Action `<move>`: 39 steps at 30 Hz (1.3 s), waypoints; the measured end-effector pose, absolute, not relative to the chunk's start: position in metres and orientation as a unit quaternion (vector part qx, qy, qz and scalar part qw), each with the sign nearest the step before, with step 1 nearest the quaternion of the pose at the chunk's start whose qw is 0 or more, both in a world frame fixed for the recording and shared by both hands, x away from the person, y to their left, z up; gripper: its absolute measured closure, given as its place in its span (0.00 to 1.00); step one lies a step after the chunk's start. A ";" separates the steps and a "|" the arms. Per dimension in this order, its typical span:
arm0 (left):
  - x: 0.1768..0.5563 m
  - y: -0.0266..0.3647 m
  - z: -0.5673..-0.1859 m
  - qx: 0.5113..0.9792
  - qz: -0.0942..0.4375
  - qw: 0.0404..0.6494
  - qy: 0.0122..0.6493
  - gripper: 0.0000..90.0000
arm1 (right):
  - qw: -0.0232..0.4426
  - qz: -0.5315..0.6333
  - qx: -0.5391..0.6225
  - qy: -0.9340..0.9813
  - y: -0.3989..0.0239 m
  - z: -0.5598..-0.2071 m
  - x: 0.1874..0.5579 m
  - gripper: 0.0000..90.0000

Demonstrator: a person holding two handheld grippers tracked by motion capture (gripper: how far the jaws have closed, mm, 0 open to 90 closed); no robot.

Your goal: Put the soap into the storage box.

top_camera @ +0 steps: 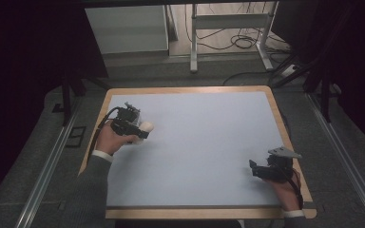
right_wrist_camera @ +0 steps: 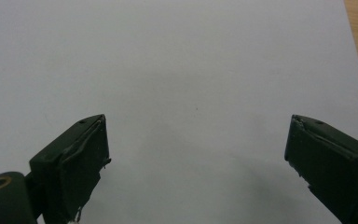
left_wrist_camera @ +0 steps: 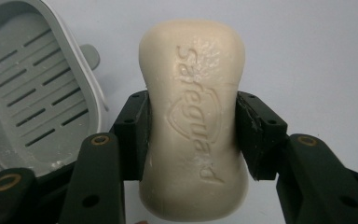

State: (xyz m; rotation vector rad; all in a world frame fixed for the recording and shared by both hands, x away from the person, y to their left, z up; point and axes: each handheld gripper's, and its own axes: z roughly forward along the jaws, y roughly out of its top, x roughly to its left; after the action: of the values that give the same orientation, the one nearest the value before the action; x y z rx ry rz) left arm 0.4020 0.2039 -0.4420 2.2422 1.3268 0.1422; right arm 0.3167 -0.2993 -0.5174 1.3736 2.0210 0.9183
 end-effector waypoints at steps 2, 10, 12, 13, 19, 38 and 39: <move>0.403 0.206 -0.440 0.827 0.054 0.264 0.493 0.55 | 0.264 0.338 0.508 0.747 -0.299 -0.517 0.317 0.07; 0.410 0.218 -0.438 0.813 0.057 0.272 0.512 0.55 | 0.265 0.337 0.508 0.747 -0.300 -0.517 0.317 0.07; 0.412 0.221 -0.439 0.811 0.055 0.271 0.515 0.55 | 0.265 0.337 0.508 0.747 -0.300 -0.517 0.317 0.07; 0.413 0.223 -0.439 0.809 0.054 0.272 0.518 0.55 | 0.265 0.337 0.508 0.747 -0.300 -0.517 0.317 0.07; 0.422 0.235 -0.440 0.798 0.057 0.269 0.536 0.55 | 0.267 0.335 0.508 0.747 -0.300 -0.517 0.317 0.07; 0.449 0.254 -0.454 0.768 0.065 0.249 0.586 0.55 | 0.268 0.332 0.509 0.748 -0.299 -0.519 0.317 0.07; 0.450 0.254 -0.455 0.769 0.065 0.247 0.586 0.55 | 0.268 0.332 0.509 0.748 -0.300 -0.519 0.317 0.07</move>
State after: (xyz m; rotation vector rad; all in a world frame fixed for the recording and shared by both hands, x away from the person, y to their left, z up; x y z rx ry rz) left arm 0.4497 0.2541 -0.4551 2.0960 1.5993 0.1776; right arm 0.3172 -0.2996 -0.5188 1.3729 2.0183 0.8949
